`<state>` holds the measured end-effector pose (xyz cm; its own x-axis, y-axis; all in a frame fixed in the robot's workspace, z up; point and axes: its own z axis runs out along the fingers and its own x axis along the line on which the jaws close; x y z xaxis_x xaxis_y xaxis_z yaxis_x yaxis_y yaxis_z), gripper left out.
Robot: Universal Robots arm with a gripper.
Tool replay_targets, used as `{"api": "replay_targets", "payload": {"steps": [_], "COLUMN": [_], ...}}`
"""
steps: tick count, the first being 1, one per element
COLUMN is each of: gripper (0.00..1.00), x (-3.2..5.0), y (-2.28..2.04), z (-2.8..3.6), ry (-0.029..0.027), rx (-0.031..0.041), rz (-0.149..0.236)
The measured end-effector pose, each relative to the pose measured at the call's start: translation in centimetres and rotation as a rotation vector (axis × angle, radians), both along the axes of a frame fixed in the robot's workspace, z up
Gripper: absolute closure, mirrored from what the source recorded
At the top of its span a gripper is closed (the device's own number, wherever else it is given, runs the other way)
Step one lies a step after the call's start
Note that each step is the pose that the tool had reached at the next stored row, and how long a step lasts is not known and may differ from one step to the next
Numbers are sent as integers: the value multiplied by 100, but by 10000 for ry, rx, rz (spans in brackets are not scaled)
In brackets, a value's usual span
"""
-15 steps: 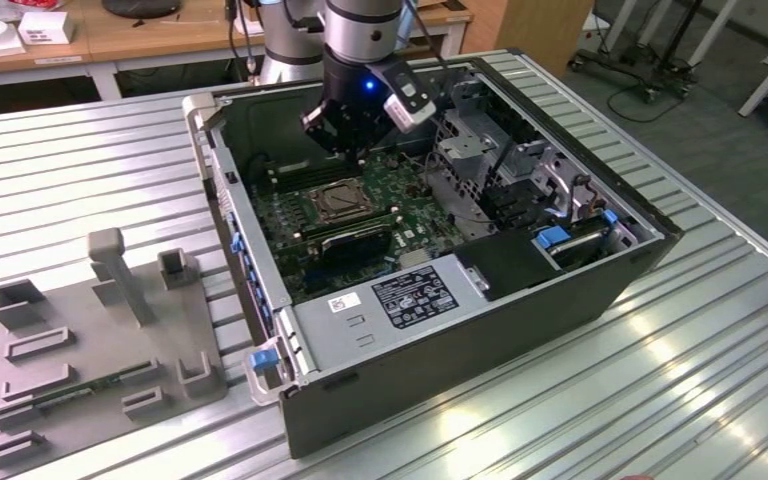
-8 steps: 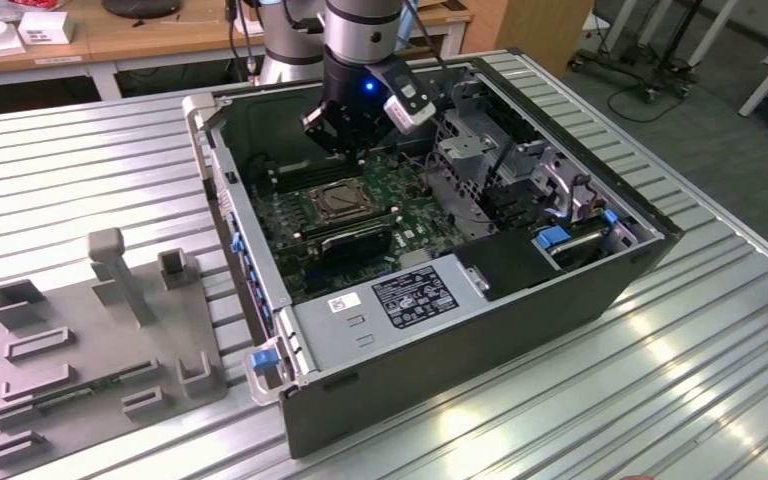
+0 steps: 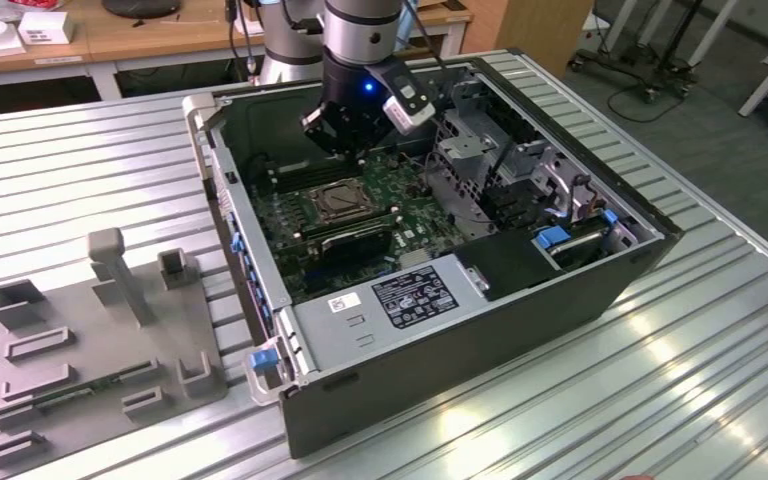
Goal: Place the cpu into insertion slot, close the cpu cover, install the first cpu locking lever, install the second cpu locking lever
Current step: 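Install the second cpu locking lever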
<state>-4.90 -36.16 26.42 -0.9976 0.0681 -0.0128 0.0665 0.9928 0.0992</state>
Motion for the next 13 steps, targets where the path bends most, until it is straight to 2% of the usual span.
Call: {"api": "replay_targets", "payload": {"steps": [9,13], "gripper": [89,89], "x": [-10,-10], "y": [-2,-31], "z": [-47,-62], "ry": [-10,-10], "rx": [-12,-16], "rz": [1,0]}}
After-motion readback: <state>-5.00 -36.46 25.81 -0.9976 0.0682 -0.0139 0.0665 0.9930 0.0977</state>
